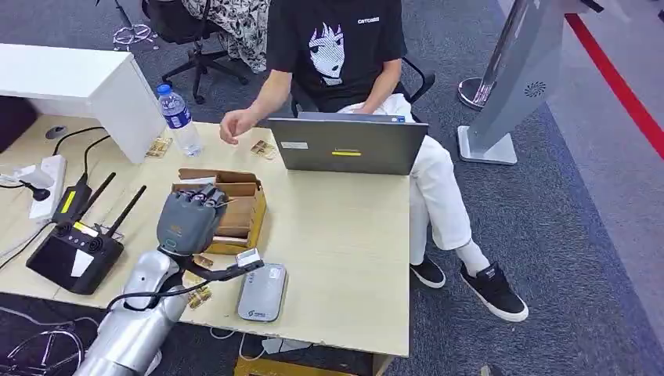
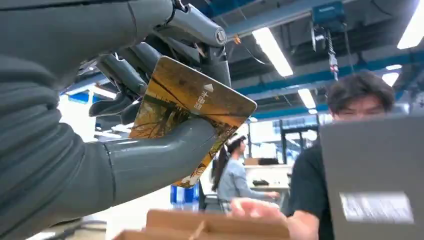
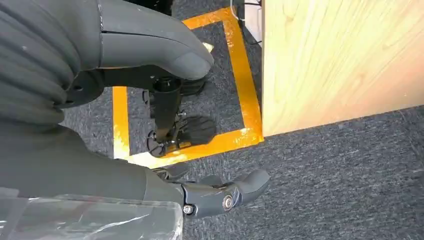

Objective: Pass the card to the sensor for recognition and then transmit it.

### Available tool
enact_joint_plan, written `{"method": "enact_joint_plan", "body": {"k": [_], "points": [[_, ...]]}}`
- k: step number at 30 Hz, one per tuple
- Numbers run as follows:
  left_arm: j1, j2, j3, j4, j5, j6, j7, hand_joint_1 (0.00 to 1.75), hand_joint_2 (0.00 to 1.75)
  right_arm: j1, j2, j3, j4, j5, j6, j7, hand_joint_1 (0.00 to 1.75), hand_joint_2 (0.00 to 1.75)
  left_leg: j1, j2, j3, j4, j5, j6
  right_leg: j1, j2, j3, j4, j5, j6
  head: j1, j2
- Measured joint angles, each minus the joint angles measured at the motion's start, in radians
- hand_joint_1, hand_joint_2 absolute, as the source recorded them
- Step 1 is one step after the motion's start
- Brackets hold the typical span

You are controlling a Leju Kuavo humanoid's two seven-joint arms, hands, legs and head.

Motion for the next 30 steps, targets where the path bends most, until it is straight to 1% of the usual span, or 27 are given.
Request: {"method": "enact_joint_plan", "body": {"k": [5, 7, 12, 15, 19, 20, 21, 23, 25, 27, 28, 30], "points": [[-0.049, 0.013, 0.005, 0.002, -0.003, -0.019, 0.009, 1.75, 1.75, -0.002, 0.000, 0.000, 0.000, 0.013, 0.000, 0.007, 0.00, 1.75, 0.000, 0.000, 0.000, 0.000, 0.000, 0.000, 0.000, 0.000, 0.000, 0.000, 0.001, 0.001, 0.000, 0.000], [-0.078, 0.019, 0.007, 0.037, -0.011, -0.017, 0.012, 1.75, 1.75, -0.003, 0.002, 0.000, 0.000, 0.017, 0.000, 0.009, 0.00, 1.75, 0.000, 0.000, 0.000, 0.000, 0.001, 0.000, 0.000, 0.000, 0.000, 0.000, 0.001, 0.001, 0.000, 0.000], [-0.130, 0.027, 0.008, 0.140, -0.053, 0.018, 0.020, 1.75, 1.75, -0.005, 0.004, 0.000, 0.000, 0.031, 0.000, 0.011, 0.00, 1.75, 0.000, 0.000, 0.000, 0.000, 0.001, 0.000, 0.000, 0.000, -0.001, 0.000, 0.002, 0.000, 0.000, 0.000], [-0.146, 0.028, 0.008, 0.177, -0.054, 0.026, 0.019, 1.75, 1.75, -0.005, 0.005, 0.000, 0.000, 0.031, 0.000, 0.011, 0.00, 1.75, 0.000, 0.000, 0.000, 0.000, 0.001, 0.000, 0.000, 0.000, -0.001, 0.000, 0.002, 0.000, 0.000, 0.000], [-0.156, 0.028, 0.008, 0.200, -0.054, 0.027, 0.018, 1.75, 1.75, -0.005, 0.005, 0.000, 0.000, 0.031, 0.000, 0.010, 0.00, 1.75, 0.000, 0.000, 0.000, 0.000, 0.001, 0.000, 0.000, 0.000, -0.001, 0.000, 0.002, 0.000, 0.000, 0.000], [-0.157, 0.028, 0.008, 0.203, -0.054, 0.029, 0.018, 0.70, 1.75, -0.005, 0.005, -0.001, 0.000, 0.031, 0.000, 0.011, 0.00, 1.75, 0.000, 0.000, 0.000, 0.000, 0.001, 0.000, 0.000, 0.000, -0.001, 0.000, 0.002, 0.000, 0.000, 0.000], [-0.158, 0.028, 0.008, 0.207, -0.053, 0.031, 0.016, 0.00, 1.75, -0.005, 0.005, -0.001, 0.000, 0.032, 0.000, 0.011, 0.00, 1.75, 0.000, 0.000, 0.000, 0.000, 0.001, 0.000, 0.000, 0.000, -0.001, 0.000, 0.002, 0.000, 0.000, 0.000], [-0.158, 0.028, 0.008, 0.213, -0.047, 0.043, 0.008, 0.00, 1.75, -0.005, 0.006, -0.001, 0.000, 0.033, 0.000, 0.011, 0.00, 1.75, 0.000, 0.000, -0.001, 0.000, 0.001, 0.000, 0.000, 0.000, -0.001, 0.000, 0.002, 0.000, 0.000, 0.000], [-0.153, 0.027, 0.010, 0.214, -0.033, 0.086, -0.011, 0.00, 1.75, -0.005, 0.007, -0.003, 0.000, 0.038, -0.001, 0.011, 0.00, 1.75, 0.000, 0.000, -0.001, 0.000, 0.001, 0.000, 0.000, 0.000, -0.001, 0.000, 0.002, 0.000, 0.000, 0.000], [-0.135, 0.019, 0.028, 0.192, -0.030, 0.114, -0.037, 0.00, 1.75, -0.005, 0.008, -0.006, 0.000, 0.045, -0.004, 0.011, 0.00, 1.75, 0.000, 0.000, -0.001, 0.000, 0.001, 0.000, 0.000, 0.000, -0.001, 0.000, 0.002, 0.000, 0.000, 0.000], [-0.117, 0.006, 0.046, 0.163, -0.035, 0.116, -0.069, 0.00, 1.75, -0.005, 0.009, -0.008, 0.000, 0.046, -0.006, 0.011, 0.00, 1.75, 0.000, 0.001, -0.001, 0.000, 0.001, 0.000, 0.000, 0.001, -0.002, 0.000, 0.002, 0.000, 0.000, 0.000], [-0.075, -0.026, 0.107, 0.090, -0.035, 0.119, -0.147, 0.00, 1.75, -0.005, 0.010, -0.010, 0.000, 0.047, -0.010, 0.010, 0.00, 1.75, 0.000, 0.001, -0.002, 0.000, 0.001, 0.000, 0.000, 0.001, -0.002, 0.000, 0.001, 0.000, 0.000, 0.000]]}}
